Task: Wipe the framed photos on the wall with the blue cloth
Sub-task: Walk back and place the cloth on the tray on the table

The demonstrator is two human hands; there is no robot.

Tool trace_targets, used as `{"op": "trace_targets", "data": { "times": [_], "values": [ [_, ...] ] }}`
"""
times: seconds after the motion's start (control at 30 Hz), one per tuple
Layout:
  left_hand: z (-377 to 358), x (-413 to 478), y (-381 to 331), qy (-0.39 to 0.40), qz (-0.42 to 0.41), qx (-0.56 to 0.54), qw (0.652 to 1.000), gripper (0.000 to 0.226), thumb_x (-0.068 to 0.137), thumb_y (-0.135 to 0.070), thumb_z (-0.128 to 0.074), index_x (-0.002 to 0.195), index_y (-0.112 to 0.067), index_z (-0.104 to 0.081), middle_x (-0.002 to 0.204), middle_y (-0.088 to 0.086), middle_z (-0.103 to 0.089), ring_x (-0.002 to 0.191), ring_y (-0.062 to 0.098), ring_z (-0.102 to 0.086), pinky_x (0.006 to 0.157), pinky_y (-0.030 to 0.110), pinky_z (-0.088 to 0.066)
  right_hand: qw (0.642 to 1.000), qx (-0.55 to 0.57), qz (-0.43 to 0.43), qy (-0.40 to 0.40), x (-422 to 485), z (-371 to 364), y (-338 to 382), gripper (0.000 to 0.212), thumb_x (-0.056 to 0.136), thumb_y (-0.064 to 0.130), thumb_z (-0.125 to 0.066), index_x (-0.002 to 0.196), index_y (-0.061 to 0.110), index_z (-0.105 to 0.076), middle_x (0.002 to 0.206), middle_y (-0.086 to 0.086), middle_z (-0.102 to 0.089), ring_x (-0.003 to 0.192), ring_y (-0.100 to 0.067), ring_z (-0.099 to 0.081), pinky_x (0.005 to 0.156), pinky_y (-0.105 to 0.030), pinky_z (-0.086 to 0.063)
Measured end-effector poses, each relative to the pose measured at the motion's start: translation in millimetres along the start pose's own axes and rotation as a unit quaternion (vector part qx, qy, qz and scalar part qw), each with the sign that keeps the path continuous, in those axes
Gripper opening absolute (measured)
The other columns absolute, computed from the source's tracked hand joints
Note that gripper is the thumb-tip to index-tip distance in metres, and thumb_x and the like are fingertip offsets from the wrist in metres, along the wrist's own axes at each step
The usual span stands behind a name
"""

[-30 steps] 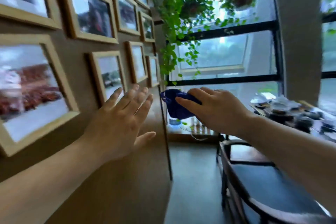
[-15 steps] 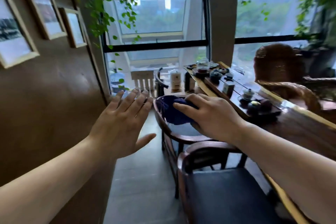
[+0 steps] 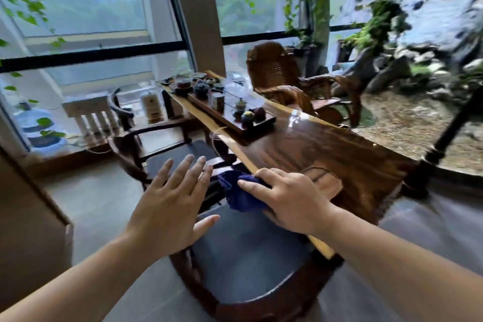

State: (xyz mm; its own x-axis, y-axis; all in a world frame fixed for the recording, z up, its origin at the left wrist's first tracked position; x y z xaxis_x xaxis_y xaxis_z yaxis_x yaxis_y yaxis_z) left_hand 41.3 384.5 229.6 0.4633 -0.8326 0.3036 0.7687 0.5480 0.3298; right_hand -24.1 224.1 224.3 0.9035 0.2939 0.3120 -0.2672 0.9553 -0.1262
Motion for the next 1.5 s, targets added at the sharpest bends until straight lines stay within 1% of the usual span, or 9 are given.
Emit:
{"op": "trace_targets", "data": {
  "times": [0.2, 0.5, 0.6, 0.7, 0.87, 1.07, 1.2, 1.33, 1.5],
  "values": [
    [-4.0, 51.0, -85.1, -0.003, -0.034, -0.023, 0.999, 0.085, 0.086, -0.065, -0.037, 0.139, 0.0, -0.043, 0.147, 0.019, -0.045, 0.137, 0.036, -0.039, 0.106, 0.059, -0.038, 0.998, 0.007, -0.055, 0.001, -76.5, 8.8, -62.3, 0.051, 0.081, 0.031, -0.054, 0.131, 0.019, -0.053, 0.111, -0.008, -0.061, 0.089, -0.026, -0.06, 0.06, -0.037, -0.053],
    [-31.3, 132.7, -205.2, -0.019, -0.021, -0.025, 0.999, 0.083, 0.085, -0.066, -0.042, 0.14, -0.003, -0.045, 0.145, 0.016, -0.048, 0.136, 0.033, -0.041, 0.108, 0.052, -0.031, 0.986, 0.11, -0.117, -0.039, -153.0, -8.7, -175.1, 0.074, 0.063, 0.034, -0.066, 0.133, 0.016, -0.051, 0.115, 0.002, -0.067, 0.098, -0.017, -0.064, 0.072, -0.025, -0.052],
    [-43.5, 157.6, -239.5, -0.011, -0.018, -0.02, 1.0, 0.081, 0.084, -0.064, -0.043, 0.137, -0.003, -0.048, 0.142, 0.016, -0.052, 0.133, 0.033, -0.045, 0.106, 0.053, -0.039, 0.985, 0.138, -0.103, -0.021, -165.8, -29.4, -206.7, 0.074, 0.065, 0.038, -0.054, 0.135, 0.016, -0.049, 0.113, 0.001, -0.068, 0.097, -0.018, -0.064, 0.07, -0.028, -0.055],
    [-56.2, 181.1, -262.8, -0.005, -0.012, -0.025, 1.0, 0.08, 0.08, -0.06, -0.052, 0.136, -0.004, -0.05, 0.139, 0.015, -0.055, 0.13, 0.032, -0.049, 0.103, 0.052, -0.045, 0.986, 0.143, -0.086, 0.001, -170.1, -49.1, -229.7, 0.075, 0.064, 0.037, -0.059, 0.135, 0.015, -0.047, 0.11, 0.001, -0.069, 0.095, -0.017, -0.064, 0.07, -0.027, -0.055],
    [-92.9, 210.7, -279.8, -0.003, 0.006, -0.047, 0.999, 0.069, 0.079, -0.052, -0.062, 0.128, -0.004, -0.057, 0.128, 0.013, -0.064, 0.119, 0.032, -0.059, 0.096, 0.05, -0.05, 0.989, 0.139, -0.039, 0.021, -155.8, -78.9, -249.9, 0.069, 0.066, 0.032, -0.067, 0.13, 0.01, -0.053, 0.112, 0.0, -0.068, 0.096, -0.017, -0.063, 0.076, -0.027, -0.052],
    [-142.5, 249.4, -268.8, -0.022, 0.012, -0.058, 0.998, 0.036, 0.073, -0.023, -0.067, 0.103, -0.004, -0.068, 0.094, 0.007, -0.074, 0.091, 0.027, -0.07, 0.087, 0.041, -0.056, 0.989, 0.136, -0.044, 0.045, -125.4, -124.2, -281.9, 0.063, 0.07, 0.035, -0.049, 0.125, 0.006, -0.055, 0.105, -0.003, -0.066, 0.091, -0.023, -0.061, 0.067, -0.035, -0.055],
    [-168.1, 268.4, -253.5, -0.013, 0.002, -0.053, 0.998, 0.035, 0.073, -0.019, -0.069, 0.103, -0.002, -0.068, 0.096, 0.01, -0.075, 0.091, 0.028, -0.071, 0.083, 0.041, -0.057, 0.991, 0.104, -0.031, 0.073, -116.7, -151.1, -298.3, 0.065, 0.075, 0.028, -0.054, 0.135, 0.003, -0.045, 0.11, -0.008, -0.062, 0.09, -0.025, -0.058, 0.069, -0.037, -0.053],
    [-191.3, 278.2, -251.0, 0.008, -0.012, -0.055, 0.998, 0.036, 0.068, -0.021, -0.07, 0.099, -0.002, -0.07, 0.09, 0.008, -0.075, 0.082, 0.026, -0.071, 0.078, 0.038, -0.058, 0.988, 0.105, -0.04, 0.108, -115.3, -187.9, -317.8, 0.063, 0.081, 0.02, -0.044, 0.141, 0.002, -0.035, 0.115, -0.011, -0.059, 0.091, -0.029, -0.057, 0.071, -0.041, -0.052],
    [-233.1, 288.3, -250.2, 0.053, 0.007, -0.086, 0.995, 0.04, 0.066, -0.021, -0.072, 0.101, -0.001, -0.069, 0.083, 0.006, -0.074, 0.072, 0.024, -0.068, 0.064, 0.033, -0.057, 0.979, 0.128, -0.047, 0.154, -109.6, -232.0, -353.9, 0.062, 0.07, 0.027, -0.042, 0.129, 0.01, -0.049, 0.107, -0.004, -0.062, 0.083, -0.027, -0.061, 0.06, -0.04, -0.054]
  ]
}}
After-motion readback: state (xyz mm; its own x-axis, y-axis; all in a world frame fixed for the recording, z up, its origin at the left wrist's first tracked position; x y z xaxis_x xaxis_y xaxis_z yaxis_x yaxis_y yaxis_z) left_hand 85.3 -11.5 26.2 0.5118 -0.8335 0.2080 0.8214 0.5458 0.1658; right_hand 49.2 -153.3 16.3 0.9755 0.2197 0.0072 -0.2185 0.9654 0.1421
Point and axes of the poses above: each hand's wrist, its own x-axis towards the middle knuckle, its own z-axis out of the back of the hand, y = z × x, the point moved 7 cm from there along x, towards the middle knuckle
